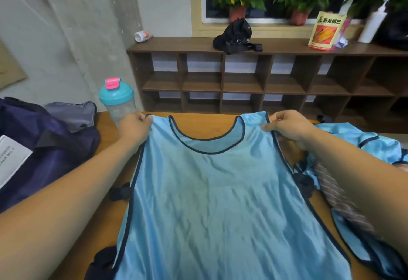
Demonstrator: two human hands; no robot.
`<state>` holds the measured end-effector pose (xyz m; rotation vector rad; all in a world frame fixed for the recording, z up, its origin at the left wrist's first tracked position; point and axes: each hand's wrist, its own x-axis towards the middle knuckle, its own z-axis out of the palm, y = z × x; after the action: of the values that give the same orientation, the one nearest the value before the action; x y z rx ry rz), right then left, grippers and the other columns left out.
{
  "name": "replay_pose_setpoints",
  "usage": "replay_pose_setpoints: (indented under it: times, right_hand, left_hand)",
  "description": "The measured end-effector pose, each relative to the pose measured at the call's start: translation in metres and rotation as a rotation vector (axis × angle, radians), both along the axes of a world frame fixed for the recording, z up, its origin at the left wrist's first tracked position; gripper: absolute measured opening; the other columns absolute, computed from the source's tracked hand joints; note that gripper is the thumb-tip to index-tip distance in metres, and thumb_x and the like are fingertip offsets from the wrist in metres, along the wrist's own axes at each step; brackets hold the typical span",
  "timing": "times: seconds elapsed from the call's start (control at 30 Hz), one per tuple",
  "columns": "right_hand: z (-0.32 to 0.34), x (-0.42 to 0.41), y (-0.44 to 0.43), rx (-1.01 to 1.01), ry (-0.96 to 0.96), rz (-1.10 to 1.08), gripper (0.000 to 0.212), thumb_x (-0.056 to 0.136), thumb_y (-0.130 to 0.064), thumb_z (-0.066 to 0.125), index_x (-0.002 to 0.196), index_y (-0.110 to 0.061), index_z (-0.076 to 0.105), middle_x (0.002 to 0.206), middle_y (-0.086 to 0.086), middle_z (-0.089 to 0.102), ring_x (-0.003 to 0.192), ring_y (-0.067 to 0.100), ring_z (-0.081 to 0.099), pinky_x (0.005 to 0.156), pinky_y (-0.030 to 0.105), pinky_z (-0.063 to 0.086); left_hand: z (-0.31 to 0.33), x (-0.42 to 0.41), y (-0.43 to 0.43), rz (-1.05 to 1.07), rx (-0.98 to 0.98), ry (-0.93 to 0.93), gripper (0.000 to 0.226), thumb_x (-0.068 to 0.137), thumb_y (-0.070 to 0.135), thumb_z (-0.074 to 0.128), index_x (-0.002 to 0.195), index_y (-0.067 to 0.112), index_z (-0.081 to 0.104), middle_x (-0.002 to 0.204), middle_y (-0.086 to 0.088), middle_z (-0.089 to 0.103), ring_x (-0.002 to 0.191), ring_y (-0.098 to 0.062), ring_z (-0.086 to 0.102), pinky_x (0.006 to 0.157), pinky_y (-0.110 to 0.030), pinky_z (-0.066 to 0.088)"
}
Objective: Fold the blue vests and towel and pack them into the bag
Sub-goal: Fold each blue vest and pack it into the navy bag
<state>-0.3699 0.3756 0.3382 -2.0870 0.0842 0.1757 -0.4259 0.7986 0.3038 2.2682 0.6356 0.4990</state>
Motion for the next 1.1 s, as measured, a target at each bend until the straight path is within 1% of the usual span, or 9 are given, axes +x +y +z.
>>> replay_pose_setpoints:
  times: [0.1,0.27,0.4,0.57,0.67,0.77,0.9,1.0,1.1]
  right_hand:
    - [0.003,0.006,0.004,0.034,-0.065,-0.124,0.025,0.091,-0.015,0.083,0.103,0.004,0.074,0.097,0.013,0.078,0.095,0.03,0.076,0.083,0.039,0.063]
    - [-0.005,0.0,0.011,-0.096,0.005,-0.029,0.018,0.087,-0.014,0.087,0.093,-0.008,0.071,0.09,0.007,0.077,0.076,0.02,0.072,0.059,0.027,0.053]
    - [-0.007,0.0,0.011,-0.188,0.004,-0.006,0.018,0.085,-0.01,0.087,0.098,-0.005,0.074,0.093,0.01,0.077,0.086,0.026,0.074,0.063,0.031,0.055]
    - [-0.007,0.01,0.011,-0.142,-0.137,-0.125,0.018,0.089,-0.014,0.083,0.098,-0.002,0.073,0.095,0.011,0.075,0.093,0.028,0.072,0.068,0.031,0.053]
    - [-0.013,0.011,0.016,-0.223,-0.124,-0.075,0.025,0.085,-0.018,0.087,0.098,-0.003,0.072,0.094,0.012,0.075,0.088,0.027,0.07,0.067,0.034,0.053]
    - [-0.016,0.009,0.019,-0.295,-0.115,-0.032,0.031,0.083,-0.023,0.089,0.102,-0.011,0.068,0.094,0.005,0.072,0.083,0.018,0.065,0.063,0.032,0.047]
    - [-0.015,0.009,0.019,-0.34,-0.105,-0.059,0.046,0.081,-0.028,0.092,0.112,-0.015,0.06,0.102,0.003,0.068,0.091,0.022,0.063,0.07,0.036,0.047]
    - [-0.016,0.005,0.021,-0.438,-0.295,-0.074,0.055,0.08,-0.03,0.089,0.115,-0.017,0.048,0.111,0.004,0.056,0.097,0.025,0.058,0.074,0.036,0.047]
    - [-0.018,0.002,0.028,-0.662,-0.594,0.032,0.046,0.089,-0.033,0.081,0.12,-0.022,0.049,0.119,0.003,0.051,0.11,0.027,0.053,0.096,0.045,0.045]
  left_hand:
    - [0.004,0.004,0.0,0.023,0.018,-0.035,0.039,0.105,0.031,0.059,0.071,0.012,0.057,0.079,-0.015,0.063,0.083,-0.033,0.058,0.073,-0.034,0.036]
    - [-0.01,0.002,0.0,-0.029,0.008,0.051,0.042,0.098,0.037,0.071,0.068,0.013,0.055,0.073,-0.013,0.064,0.079,-0.033,0.063,0.069,-0.038,0.043]
    - [-0.008,0.0,-0.001,-0.081,-0.072,0.115,0.027,0.085,0.03,0.085,0.087,0.008,0.069,0.079,-0.008,0.069,0.075,-0.024,0.064,0.068,-0.037,0.051]
    - [-0.002,0.004,0.003,-0.068,-0.064,0.013,0.021,0.089,0.025,0.082,0.088,0.008,0.07,0.079,-0.007,0.067,0.078,-0.026,0.064,0.07,-0.037,0.048]
    - [-0.009,0.006,0.004,-0.071,-0.006,0.06,0.026,0.089,0.03,0.083,0.085,0.009,0.068,0.08,-0.01,0.069,0.084,-0.033,0.068,0.073,-0.043,0.053]
    - [-0.011,0.001,-0.003,-0.056,0.027,0.041,0.032,0.084,0.034,0.087,0.088,0.015,0.062,0.081,-0.004,0.068,0.083,-0.029,0.068,0.074,-0.044,0.054]
    - [-0.008,-0.008,-0.017,-0.057,0.195,-0.054,0.046,0.08,0.033,0.089,0.1,0.019,0.05,0.102,-0.002,0.057,0.096,-0.024,0.057,0.076,-0.04,0.046]
    - [-0.003,-0.012,-0.033,-0.196,0.374,-0.141,0.038,0.083,0.027,0.086,0.103,0.022,0.054,0.109,0.001,0.05,0.106,-0.023,0.051,0.088,-0.039,0.046]
    - [0.005,-0.01,-0.055,-0.481,0.414,-0.111,0.019,0.088,0.027,0.084,0.092,0.029,0.066,0.1,0.008,0.058,0.096,-0.014,0.057,0.086,-0.037,0.052]
